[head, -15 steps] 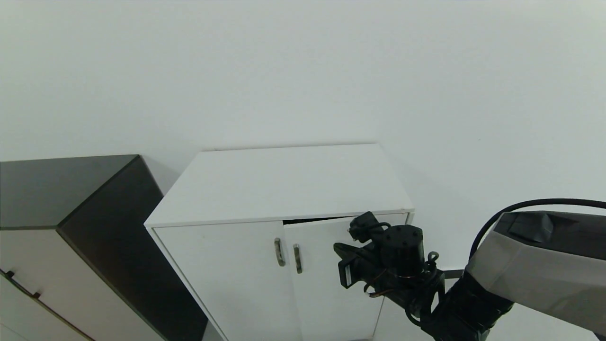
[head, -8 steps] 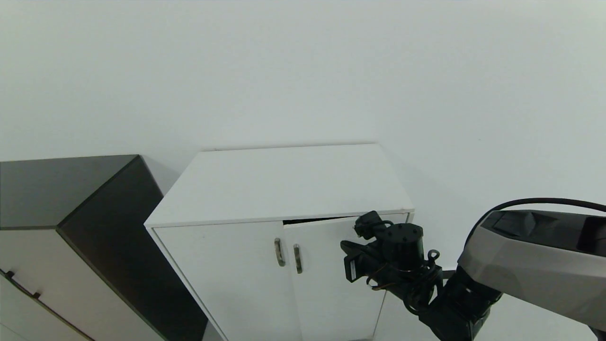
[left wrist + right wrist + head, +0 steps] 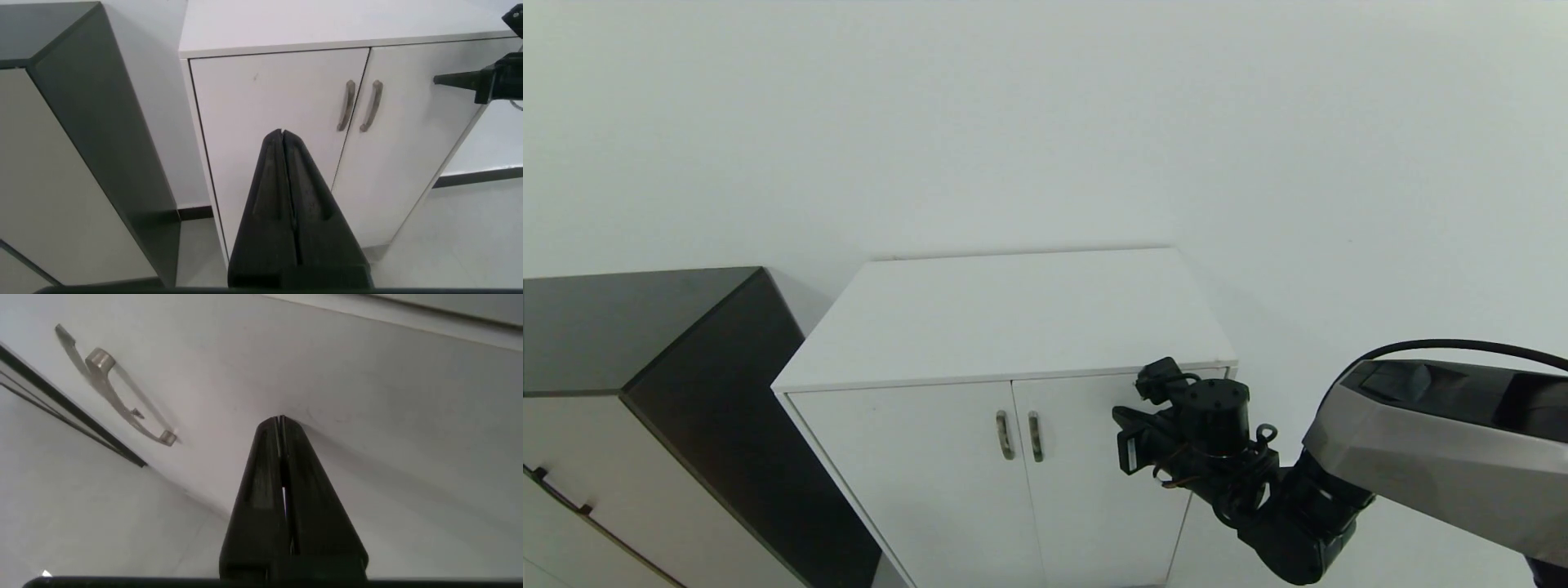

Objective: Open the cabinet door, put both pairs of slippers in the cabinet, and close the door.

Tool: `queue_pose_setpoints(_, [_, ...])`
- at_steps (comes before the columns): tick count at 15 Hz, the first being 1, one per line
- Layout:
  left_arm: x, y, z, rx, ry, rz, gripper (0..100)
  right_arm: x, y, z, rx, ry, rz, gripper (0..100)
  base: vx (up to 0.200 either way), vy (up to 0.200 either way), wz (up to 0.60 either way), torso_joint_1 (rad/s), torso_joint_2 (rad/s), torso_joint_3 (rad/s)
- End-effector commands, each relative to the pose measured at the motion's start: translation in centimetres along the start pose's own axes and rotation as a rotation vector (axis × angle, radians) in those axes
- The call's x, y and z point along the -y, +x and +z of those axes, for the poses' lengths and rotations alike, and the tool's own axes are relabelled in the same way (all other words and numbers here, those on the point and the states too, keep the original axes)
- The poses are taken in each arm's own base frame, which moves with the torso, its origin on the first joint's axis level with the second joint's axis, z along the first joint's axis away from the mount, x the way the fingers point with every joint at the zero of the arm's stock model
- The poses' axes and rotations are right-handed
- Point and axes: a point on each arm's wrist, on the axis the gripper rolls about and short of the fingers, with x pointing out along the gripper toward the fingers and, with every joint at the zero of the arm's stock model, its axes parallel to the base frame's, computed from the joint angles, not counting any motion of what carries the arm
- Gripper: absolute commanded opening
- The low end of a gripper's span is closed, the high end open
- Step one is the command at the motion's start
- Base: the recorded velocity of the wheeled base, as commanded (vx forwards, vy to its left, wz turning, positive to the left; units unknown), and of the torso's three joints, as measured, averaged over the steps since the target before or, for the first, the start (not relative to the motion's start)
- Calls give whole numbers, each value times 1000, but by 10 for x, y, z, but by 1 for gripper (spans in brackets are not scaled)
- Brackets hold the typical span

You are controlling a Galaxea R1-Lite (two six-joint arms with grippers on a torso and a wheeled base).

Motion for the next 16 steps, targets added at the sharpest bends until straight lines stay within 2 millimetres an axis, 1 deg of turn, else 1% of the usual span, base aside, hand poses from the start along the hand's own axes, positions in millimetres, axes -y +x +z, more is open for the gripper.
queue_pose_setpoints(1, [0,0,0,0,0,0,0,0,4,-3,-3,0,0,0,0,0,0,0,0,0])
queue_pose_setpoints(7, [0,0,0,0,0,0,0,4,10,-3,7,3,-10,0,0,0,0,0,0,0])
queue_pose_setpoints(11, [0,0,0,0,0,0,0,4,8,-3,6,3,-10,0,0,0,0,0,0,0])
queue_pose_setpoints(13, [0,0,0,0,0,0,0,4,3,-4,-3,2,-14,0,0,0,0,0,0,0])
queue_pose_setpoints(15, [0,0,0,0,0,0,0,6,-7,2,-4,3,-20,0,0,0,0,0,0,0])
queue_pose_setpoints(16, [0,0,0,0,0,0,0,7,-15,8,-3,2,-23,0,0,0,0,0,0,0])
